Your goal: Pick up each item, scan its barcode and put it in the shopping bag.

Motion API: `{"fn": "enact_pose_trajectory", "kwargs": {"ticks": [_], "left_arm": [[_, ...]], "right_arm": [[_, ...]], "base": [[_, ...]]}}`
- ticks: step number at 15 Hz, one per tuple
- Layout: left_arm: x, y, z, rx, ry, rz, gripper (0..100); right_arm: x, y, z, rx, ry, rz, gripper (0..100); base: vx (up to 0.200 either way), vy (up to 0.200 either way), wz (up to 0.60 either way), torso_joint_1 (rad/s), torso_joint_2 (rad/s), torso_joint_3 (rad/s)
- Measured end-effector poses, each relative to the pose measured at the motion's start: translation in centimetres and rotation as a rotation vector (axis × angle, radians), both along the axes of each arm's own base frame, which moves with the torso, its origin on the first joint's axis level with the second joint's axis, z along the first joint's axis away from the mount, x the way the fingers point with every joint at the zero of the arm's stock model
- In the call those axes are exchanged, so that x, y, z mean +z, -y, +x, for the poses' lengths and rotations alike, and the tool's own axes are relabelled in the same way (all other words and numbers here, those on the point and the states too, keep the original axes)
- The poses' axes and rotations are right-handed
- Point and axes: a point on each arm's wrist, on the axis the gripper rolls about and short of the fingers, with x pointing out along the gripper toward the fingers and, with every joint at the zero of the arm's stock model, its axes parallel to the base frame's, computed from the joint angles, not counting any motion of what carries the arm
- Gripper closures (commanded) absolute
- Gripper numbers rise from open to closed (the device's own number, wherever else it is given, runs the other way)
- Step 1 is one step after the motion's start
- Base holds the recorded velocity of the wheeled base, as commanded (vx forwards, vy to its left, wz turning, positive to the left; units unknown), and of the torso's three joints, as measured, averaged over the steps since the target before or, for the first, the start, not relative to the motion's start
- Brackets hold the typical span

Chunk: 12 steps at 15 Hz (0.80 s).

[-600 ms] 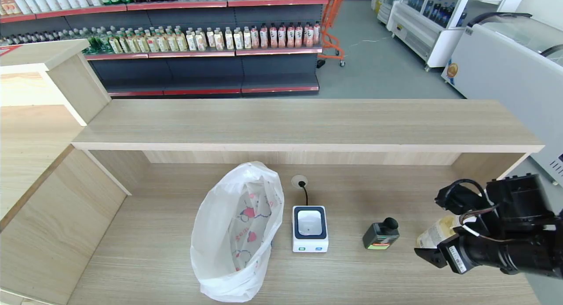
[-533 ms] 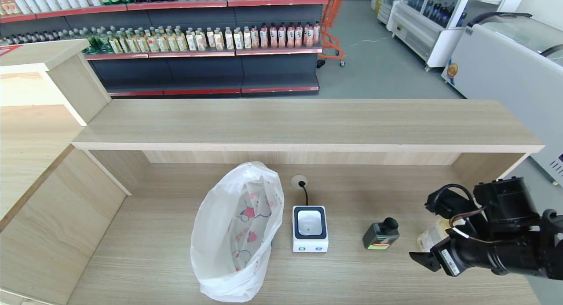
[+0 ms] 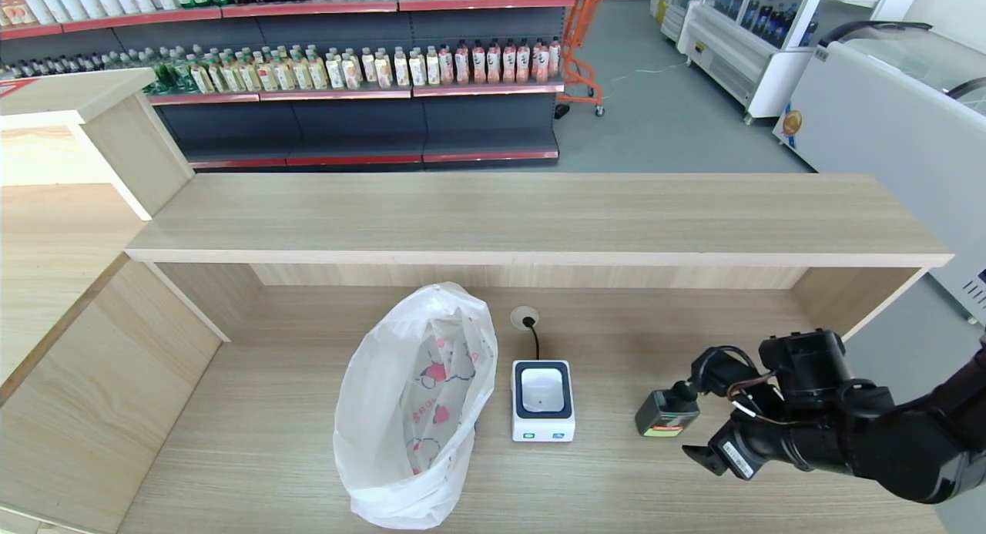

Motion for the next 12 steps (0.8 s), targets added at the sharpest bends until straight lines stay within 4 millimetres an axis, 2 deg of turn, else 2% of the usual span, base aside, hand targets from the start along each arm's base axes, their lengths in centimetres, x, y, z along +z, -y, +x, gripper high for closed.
{"fn": "enact_pose_trajectory", "kwargs": {"ticks": [3,8,12], "left_arm": [[0.0,0.0,0.0,0.000,0.000,0.000,0],[0.0,0.0,0.0,0.000,0.000,0.000,0],[0.0,0.0,0.0,0.000,0.000,0.000,0]], "right_arm": [[-1.2,-0.4,1.3,0.020,-0.019,0.015,0],[-2.0,-1.4,4.5,0.118,0.006,0.044,0],[-3.1,-2.1,5.8,0.155,-0.004,0.065,0]], "base": [[0.000,0.000,0.00,0.000,0.00,0.000],[0.000,0.000,0.00,0.000,0.00,0.000],[0.000,0.000,0.00,0.000,0.00,0.000]]}}
